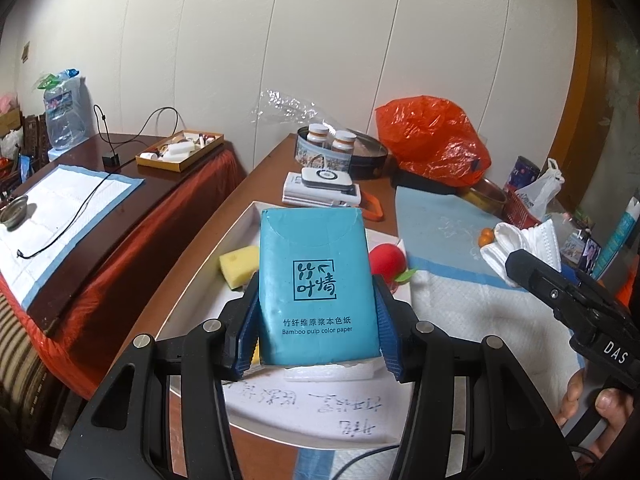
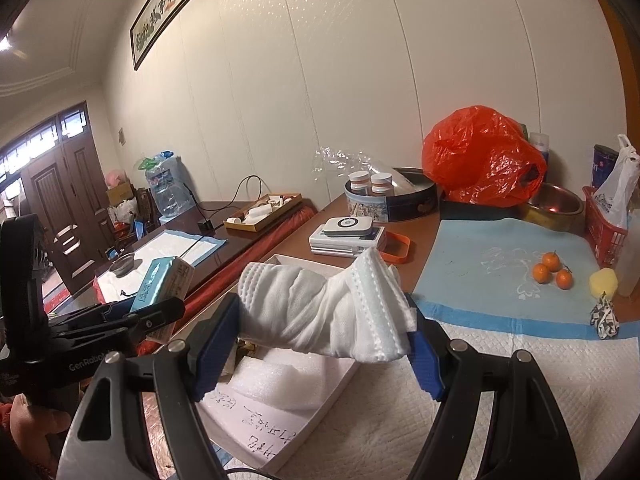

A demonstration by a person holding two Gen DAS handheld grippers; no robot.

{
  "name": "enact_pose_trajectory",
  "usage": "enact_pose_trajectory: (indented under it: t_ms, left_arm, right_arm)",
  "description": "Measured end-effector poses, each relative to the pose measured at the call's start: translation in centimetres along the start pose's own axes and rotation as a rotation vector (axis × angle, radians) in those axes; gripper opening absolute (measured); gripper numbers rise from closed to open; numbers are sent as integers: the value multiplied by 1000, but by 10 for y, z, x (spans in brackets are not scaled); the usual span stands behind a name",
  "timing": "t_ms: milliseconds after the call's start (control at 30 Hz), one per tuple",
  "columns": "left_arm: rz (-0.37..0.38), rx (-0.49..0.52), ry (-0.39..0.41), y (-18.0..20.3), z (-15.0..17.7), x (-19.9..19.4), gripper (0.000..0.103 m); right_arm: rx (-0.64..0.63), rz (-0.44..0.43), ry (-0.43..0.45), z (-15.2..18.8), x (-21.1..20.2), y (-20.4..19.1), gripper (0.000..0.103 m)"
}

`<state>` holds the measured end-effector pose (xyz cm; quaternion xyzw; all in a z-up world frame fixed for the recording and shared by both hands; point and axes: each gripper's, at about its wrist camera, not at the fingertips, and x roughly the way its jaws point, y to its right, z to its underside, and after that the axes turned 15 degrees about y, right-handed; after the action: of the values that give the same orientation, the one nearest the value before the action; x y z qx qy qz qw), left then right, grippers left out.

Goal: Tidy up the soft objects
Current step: 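Open the left tool over the tray while the right tool releases the white towel there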

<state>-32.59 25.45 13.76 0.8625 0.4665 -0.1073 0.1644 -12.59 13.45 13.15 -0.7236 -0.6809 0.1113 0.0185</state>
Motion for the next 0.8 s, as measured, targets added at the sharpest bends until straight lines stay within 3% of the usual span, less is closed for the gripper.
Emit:
enact_pose_trajectory:
  t_ms: [367, 800]
  left_arm:
    - [16, -7, -65, -29, 8, 33, 51]
    - [84, 0, -174, -39, 21, 84, 51]
  right_arm:
    - [40, -7, -105, 12, 50, -6, 77]
    - [122, 3, -257, 36, 119, -8, 78]
